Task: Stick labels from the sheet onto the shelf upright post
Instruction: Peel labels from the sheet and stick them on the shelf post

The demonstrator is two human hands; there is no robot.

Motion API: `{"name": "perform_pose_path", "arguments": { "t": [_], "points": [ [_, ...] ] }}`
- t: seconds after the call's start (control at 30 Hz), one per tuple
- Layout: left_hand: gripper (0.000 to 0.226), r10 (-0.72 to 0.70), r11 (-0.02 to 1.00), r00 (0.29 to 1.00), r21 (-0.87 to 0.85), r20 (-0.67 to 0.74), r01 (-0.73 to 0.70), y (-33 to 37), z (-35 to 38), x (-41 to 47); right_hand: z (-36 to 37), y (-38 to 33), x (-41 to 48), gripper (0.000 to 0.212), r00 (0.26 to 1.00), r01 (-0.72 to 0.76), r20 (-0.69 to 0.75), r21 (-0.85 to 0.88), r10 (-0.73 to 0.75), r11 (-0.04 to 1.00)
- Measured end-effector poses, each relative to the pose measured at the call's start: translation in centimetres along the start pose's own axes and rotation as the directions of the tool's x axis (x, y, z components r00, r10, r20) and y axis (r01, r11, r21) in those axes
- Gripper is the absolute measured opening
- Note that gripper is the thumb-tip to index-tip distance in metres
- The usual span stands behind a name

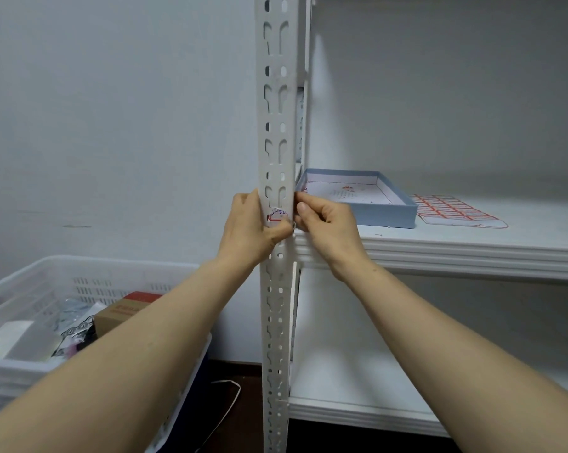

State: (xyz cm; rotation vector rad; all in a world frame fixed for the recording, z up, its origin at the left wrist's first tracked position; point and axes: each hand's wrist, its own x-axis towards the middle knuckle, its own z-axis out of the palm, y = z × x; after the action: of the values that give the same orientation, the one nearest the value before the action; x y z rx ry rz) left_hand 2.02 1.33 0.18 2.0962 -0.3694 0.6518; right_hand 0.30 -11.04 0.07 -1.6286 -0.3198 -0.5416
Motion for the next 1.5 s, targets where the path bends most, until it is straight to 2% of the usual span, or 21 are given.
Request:
{"name": "perform_pose_path", "arguments": {
  "t": [0.13, 0.27, 0.4, 0.5, 0.67, 0.87, 1.13, 1.27, 1.5],
  "points": [
    [0.042, -0.002, 0.997, 1.000, 0.074, -0.019, 0.003, 0.11, 0.35, 0.01, 0.11, 0.18, -0.15, 0.032, 1.000, 0.023, 0.002, -0.045, -0.023, 0.999],
    [0.037, -0.009, 0.993, 0.999, 0.119, -0.047, 0.014, 0.25, 0.49, -0.17, -0.02, 0.31, -0.11, 0.032, 0.999, 0.033, 0.004, -0.074, -0.033, 0.997],
    [0.033, 0.027, 0.997, 0.999, 0.078, -0.029, -0.025, -0.01, 0.16, -0.34, -0.18, 0.21, -0.21, 0.032, 0.999, 0.040, 0.012, -0.069, -0.039, 0.997],
    [0.039, 0.050, 0.998, 0.999, 0.045, -0.021, -0.049, 0.01, -0.10, -0.37, -0.16, 0.18, -0.24, 0.032, 0.999, 0.048, 0.013, -0.066, -0.047, 0.997],
    [0.035, 0.048, 0.993, 0.997, 0.111, -0.068, -0.040, 0.16, 0.29, -0.16, -0.09, 0.26, -0.24, 0.033, 0.998, 0.064, 0.013, -0.094, -0.063, 0.994],
    [0.031, 0.080, 0.993, 0.996, 0.084, -0.024, -0.078, -0.13, -0.15, -0.13, -0.27, 0.47, -0.21, 0.033, 0.997, 0.077, 0.014, -0.091, -0.076, 0.993],
    [0.023, 0.023, 0.993, 0.998, 0.118, -0.058, -0.016, 0.40, 0.33, -0.10, -0.15, 0.63, -0.20, 0.033, 0.996, 0.083, -0.003, -0.149, -0.084, 0.985],
    [0.034, 0.000, 0.988, 0.998, 0.153, -0.070, 0.010, 0.24, 0.64, 0.05, -0.10, 0.56, -0.28, 0.034, 0.995, 0.094, -0.007, -0.176, -0.097, 0.980],
    [0.034, 0.006, 0.987, 0.999, 0.163, -0.050, 0.002, 0.32, 0.48, -0.13, -0.10, 0.57, -0.31, 0.034, 0.994, 0.110, 0.000, -0.198, -0.112, 0.974]
  ]
}}
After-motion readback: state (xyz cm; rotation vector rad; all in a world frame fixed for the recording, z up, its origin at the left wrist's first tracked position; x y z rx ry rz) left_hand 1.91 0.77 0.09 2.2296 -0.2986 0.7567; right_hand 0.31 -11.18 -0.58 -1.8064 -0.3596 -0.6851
